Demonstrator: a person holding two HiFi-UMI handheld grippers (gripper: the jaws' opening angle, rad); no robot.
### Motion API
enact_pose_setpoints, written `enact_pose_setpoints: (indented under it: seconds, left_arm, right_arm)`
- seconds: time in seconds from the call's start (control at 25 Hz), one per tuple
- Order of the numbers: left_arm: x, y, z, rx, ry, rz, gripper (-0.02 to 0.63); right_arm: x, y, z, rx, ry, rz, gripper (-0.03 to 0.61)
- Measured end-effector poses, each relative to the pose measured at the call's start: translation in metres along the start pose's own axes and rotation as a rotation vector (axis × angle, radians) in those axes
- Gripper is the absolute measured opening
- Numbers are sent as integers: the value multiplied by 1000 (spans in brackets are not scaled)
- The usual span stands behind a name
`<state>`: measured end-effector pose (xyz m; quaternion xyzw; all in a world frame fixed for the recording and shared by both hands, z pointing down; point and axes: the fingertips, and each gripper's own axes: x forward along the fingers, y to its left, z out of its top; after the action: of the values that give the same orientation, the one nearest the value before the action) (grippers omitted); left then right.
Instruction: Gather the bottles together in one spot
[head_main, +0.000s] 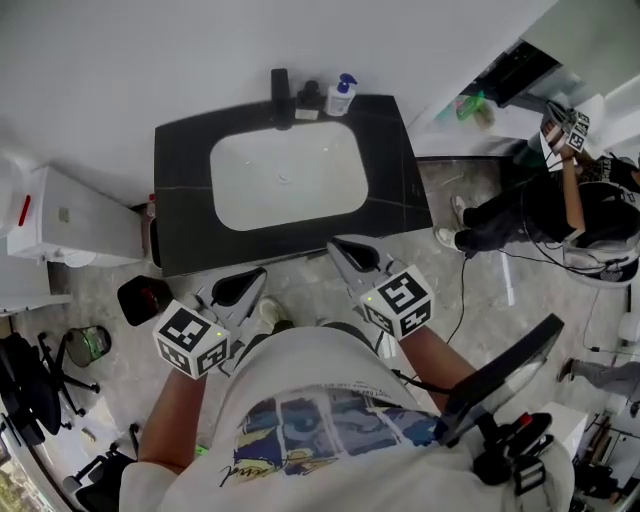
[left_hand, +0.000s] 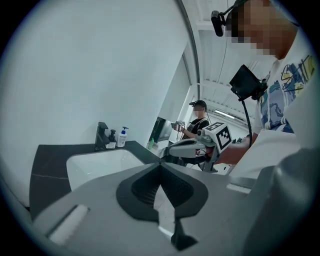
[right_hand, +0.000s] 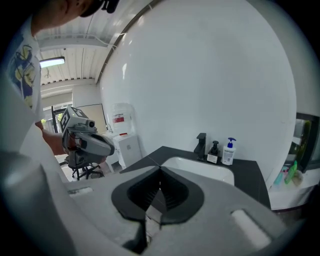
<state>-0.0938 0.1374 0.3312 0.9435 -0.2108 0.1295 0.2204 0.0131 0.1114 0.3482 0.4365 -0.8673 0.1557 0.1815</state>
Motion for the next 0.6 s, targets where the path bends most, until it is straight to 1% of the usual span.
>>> enact_pose_setpoints:
  seconds: [0.16, 0.36, 0.48, 0.6]
  left_arm:
    - [16, -35, 10, 27, -14, 14, 2]
    - [34, -77, 6, 80, 0, 22, 2]
    - [39, -94, 2, 83, -1, 42, 2]
    - [40, -107, -6, 62, 3, 68, 2]
  right_arm:
    - [-29, -4, -5, -10, -8, 19, 2]
    - [-60, -11, -16, -21, -30, 40, 2]
    - [-76, -15, -21, -28, -39, 55, 2]
    - [-89, -14, -27, -34, -42, 78, 2]
